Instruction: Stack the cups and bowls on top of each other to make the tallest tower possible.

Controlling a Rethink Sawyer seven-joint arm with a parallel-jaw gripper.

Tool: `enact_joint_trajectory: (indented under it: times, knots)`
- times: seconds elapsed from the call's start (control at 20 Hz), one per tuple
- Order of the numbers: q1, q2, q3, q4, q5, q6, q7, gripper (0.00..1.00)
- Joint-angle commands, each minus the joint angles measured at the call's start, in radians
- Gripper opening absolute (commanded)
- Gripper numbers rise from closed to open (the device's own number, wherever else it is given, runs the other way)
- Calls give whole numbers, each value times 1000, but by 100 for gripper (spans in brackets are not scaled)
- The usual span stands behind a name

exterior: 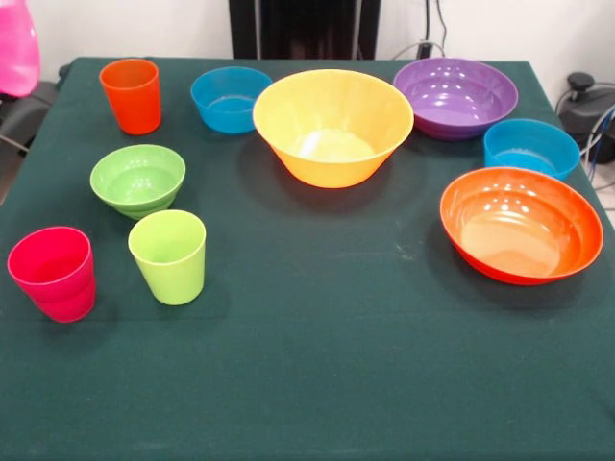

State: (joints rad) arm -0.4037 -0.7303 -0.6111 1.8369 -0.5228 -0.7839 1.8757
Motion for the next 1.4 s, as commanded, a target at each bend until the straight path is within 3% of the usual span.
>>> enact_joint_trajectory:
  times: [0.05,0.7,1.05,1.4]
  knots:
    - [-25,163,16,33,48,-94,-32,0]
    - [-60,350,-40,3,101,-259,-57,0]
    - [-59,411,-56,-4,118,-308,-47,0]
    - [-45,418,-102,-37,96,-333,-59,0]
